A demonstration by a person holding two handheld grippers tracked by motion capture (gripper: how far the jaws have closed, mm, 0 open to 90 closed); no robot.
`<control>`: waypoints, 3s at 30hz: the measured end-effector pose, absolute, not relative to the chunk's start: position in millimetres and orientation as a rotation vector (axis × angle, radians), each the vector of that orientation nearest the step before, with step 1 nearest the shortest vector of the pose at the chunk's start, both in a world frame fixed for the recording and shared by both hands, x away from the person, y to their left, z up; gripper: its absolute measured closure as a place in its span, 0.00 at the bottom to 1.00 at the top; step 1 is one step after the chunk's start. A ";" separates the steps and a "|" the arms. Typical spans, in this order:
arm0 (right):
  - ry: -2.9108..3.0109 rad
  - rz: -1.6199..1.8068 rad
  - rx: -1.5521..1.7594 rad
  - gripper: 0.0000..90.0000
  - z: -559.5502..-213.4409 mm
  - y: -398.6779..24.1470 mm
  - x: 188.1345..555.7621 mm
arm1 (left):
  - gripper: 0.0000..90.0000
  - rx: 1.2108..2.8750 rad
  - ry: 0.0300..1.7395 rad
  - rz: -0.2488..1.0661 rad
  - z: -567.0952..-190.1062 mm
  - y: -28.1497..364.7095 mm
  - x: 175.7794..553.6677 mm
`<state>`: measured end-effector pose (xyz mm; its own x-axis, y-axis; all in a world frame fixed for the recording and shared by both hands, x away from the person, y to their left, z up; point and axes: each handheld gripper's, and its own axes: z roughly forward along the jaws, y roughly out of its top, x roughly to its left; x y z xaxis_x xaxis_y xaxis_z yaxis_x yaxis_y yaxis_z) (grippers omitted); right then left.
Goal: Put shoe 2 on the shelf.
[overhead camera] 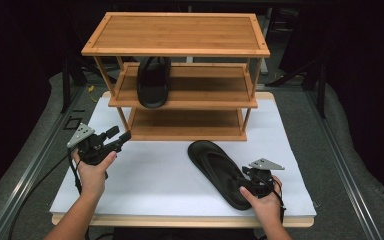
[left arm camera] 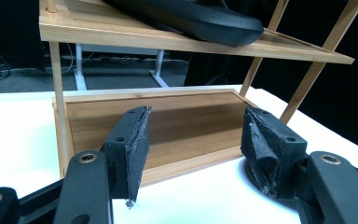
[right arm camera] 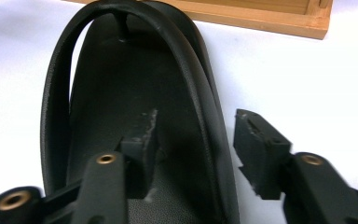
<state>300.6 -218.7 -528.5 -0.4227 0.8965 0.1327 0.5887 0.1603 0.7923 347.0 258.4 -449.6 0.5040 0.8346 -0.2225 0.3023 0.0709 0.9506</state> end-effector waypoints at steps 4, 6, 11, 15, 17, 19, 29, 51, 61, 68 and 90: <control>2.095 1.120 1.390 0.52 -530.7 -219.0 300.5 | 0.46 1.498 1.035 0.532 -449.9 258.9 347.4; 2.097 1.088 1.376 0.50 -531.4 -218.7 300.7 | 0.46 1.498 1.035 0.534 -449.9 259.1 347.5; 2.094 1.065 1.364 0.57 -531.4 -219.6 299.3 | 0.46 1.497 1.040 0.530 -450.7 260.2 348.3; 2.093 1.048 1.299 0.78 -528.9 -219.2 296.3 | 0.46 1.499 1.042 0.524 -451.7 259.4 348.8; 2.091 1.032 1.284 0.83 -528.9 -218.3 296.2 | 0.46 1.501 1.042 0.523 -452.3 259.4 349.0; 2.089 1.024 1.276 0.87 -528.5 -217.0 296.0 | 0.46 1.498 1.042 0.523 -452.6 259.5 349.0; 2.083 1.020 1.268 0.90 -528.7 -216.5 296.1 | 0.46 1.500 1.049 0.522 -453.3 260.1 349.6; 2.051 1.081 1.232 0.94 -520.3 -218.3 292.6 | 0.46 1.487 1.053 0.521 -453.1 263.0 350.1; 1.988 1.199 1.218 0.94 -508.3 -223.7 285.1 | 0.46 1.481 1.059 0.523 -452.8 264.0 350.1; 1.934 1.265 1.204 0.94 -496.8 -229.1 279.5 | 0.46 1.484 1.059 0.526 -452.6 265.5 350.0; 1.726 1.472 1.116 0.94 -448.9 -237.6 262.1 | 0.46 1.461 1.075 0.535 -450.7 270.3 348.2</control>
<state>262.1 -237.6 -448.9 -0.4633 0.8831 0.0740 0.2125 0.0297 0.9767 348.2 270.3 -450.7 0.4695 0.8461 -0.2523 0.3089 0.1103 0.9447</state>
